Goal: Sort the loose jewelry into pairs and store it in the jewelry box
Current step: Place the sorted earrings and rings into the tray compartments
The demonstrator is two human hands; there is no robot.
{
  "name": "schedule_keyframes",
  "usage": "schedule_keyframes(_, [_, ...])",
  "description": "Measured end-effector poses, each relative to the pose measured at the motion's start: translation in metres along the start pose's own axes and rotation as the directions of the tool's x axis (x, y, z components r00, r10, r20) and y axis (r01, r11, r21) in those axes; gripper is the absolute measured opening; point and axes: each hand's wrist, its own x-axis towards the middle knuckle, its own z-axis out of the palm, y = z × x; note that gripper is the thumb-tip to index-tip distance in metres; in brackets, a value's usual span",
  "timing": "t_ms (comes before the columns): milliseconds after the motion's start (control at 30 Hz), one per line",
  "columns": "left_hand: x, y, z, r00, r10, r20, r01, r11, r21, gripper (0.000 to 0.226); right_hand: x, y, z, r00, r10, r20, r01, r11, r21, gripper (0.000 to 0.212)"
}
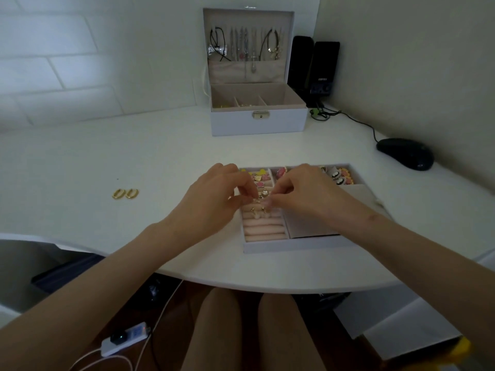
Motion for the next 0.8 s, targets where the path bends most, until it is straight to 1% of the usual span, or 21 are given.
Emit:
schedule_keyframes(67, [-0.004, -0.004, 0.001, 0.991, 0.123, -0.055, -0.12, 0.991, 0.064, 0.015, -0.002, 0.004, -0.005, 1.0, -0.019, 0.013, 0.019, 1.0, 0.024, 0.016])
schedule_keyframes(133, [-0.007, -0.007, 0.001, 0.97, 0.236, -0.055, -0.226, 0.965, 0.136, 0.025, -0.006, 0.007, -0.008, 0.999, -0.044, 0.029, 0.043, 0.999, 0.03, 0.009])
schedule_keyframes(200, [-0.009, -0.008, 0.002, 0.956, 0.291, -0.027, -0.283, 0.945, 0.166, 0.034, -0.01, 0.009, -0.009, 0.998, -0.067, 0.013, 0.067, 0.997, 0.028, 0.002])
schedule_keyframes(233, [-0.01, -0.008, 0.002, 0.951, 0.309, -0.016, -0.302, 0.937, 0.176, 0.039, -0.012, 0.01, -0.008, 0.997, -0.075, -0.004, 0.075, 0.997, 0.036, 0.002])
schedule_keyframes(300, [-0.01, -0.008, 0.003, 0.944, 0.33, 0.002, -0.324, 0.926, 0.194, 0.047, -0.013, 0.012, -0.005, 0.996, -0.086, -0.028, 0.088, 0.995, 0.051, 0.006])
schedule_keyframes(400, [-0.008, -0.007, 0.002, 0.937, 0.348, 0.022, -0.344, 0.914, 0.216, 0.05, -0.013, 0.011, 0.002, 0.993, -0.115, -0.034, 0.116, 0.992, 0.046, 0.014])
schedule_keyframes(567, [-0.009, -0.008, 0.002, 0.933, 0.356, 0.05, -0.358, 0.909, 0.213, 0.048, -0.011, 0.009, 0.005, 0.99, -0.135, -0.041, 0.134, 0.991, -0.018, 0.016])
schedule_keyframes(700, [-0.013, -0.013, 0.0, 0.945, 0.324, 0.037, -0.326, 0.93, 0.168, 0.042, -0.008, 0.007, -0.002, 0.99, -0.133, -0.034, 0.135, 0.989, 0.058, 0.012])
schedule_keyframes(800, [-0.015, -0.015, -0.001, 0.958, 0.286, 0.018, -0.286, 0.953, 0.103, 0.038, -0.005, 0.004, -0.003, 0.987, -0.157, -0.043, 0.159, 0.986, 0.058, 0.012])
